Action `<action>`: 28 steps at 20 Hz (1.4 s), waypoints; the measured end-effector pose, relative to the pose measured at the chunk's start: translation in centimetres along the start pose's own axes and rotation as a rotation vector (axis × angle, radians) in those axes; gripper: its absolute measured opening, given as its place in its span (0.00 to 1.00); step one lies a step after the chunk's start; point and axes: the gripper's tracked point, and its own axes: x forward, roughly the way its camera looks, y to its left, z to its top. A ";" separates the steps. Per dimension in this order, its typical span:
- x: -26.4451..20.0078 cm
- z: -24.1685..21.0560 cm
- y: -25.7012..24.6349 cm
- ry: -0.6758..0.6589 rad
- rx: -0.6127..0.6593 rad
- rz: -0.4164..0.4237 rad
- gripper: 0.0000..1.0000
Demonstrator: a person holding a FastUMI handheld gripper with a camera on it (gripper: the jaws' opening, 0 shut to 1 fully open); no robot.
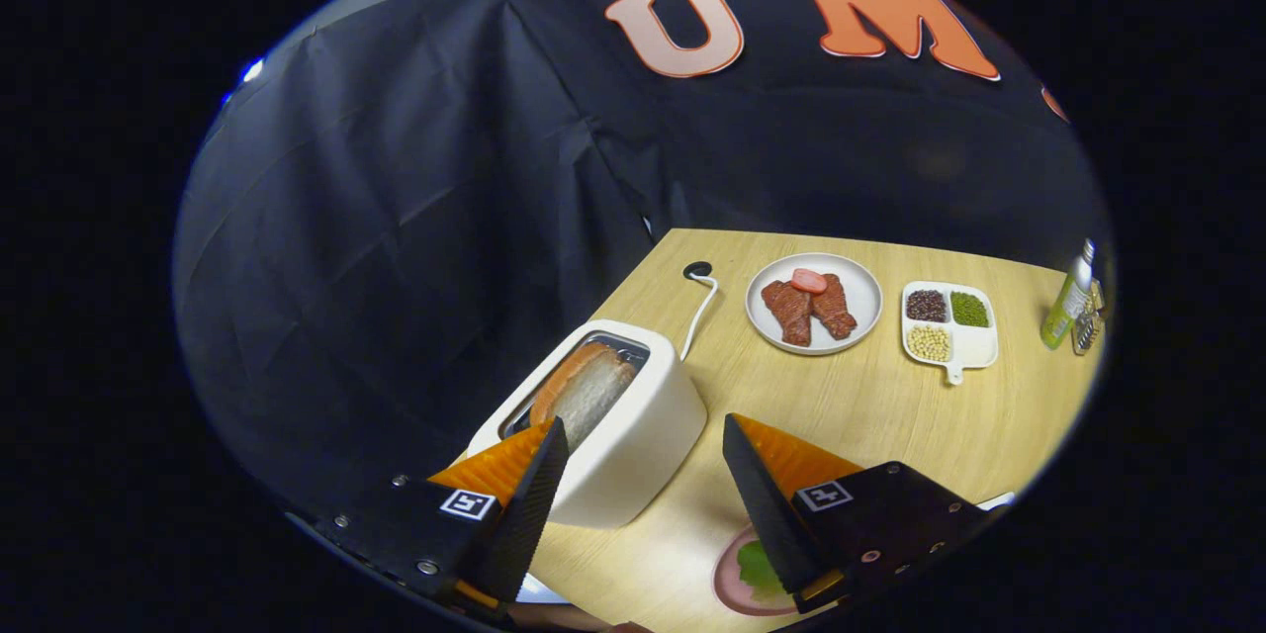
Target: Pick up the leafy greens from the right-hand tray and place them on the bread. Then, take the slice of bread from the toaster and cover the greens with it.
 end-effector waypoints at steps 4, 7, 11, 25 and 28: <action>2.2 1.6 2.8 0.041 0.009 0.034 0.95; 4.2 2.1 3.2 0.077 0.004 0.001 0.94; 5.6 1.3 3.3 0.165 0.059 -0.038 0.94; 6.2 -0.1 3.0 0.230 0.163 -0.032 0.17; 4.5 0.2 2.8 0.197 0.181 -0.002 0.11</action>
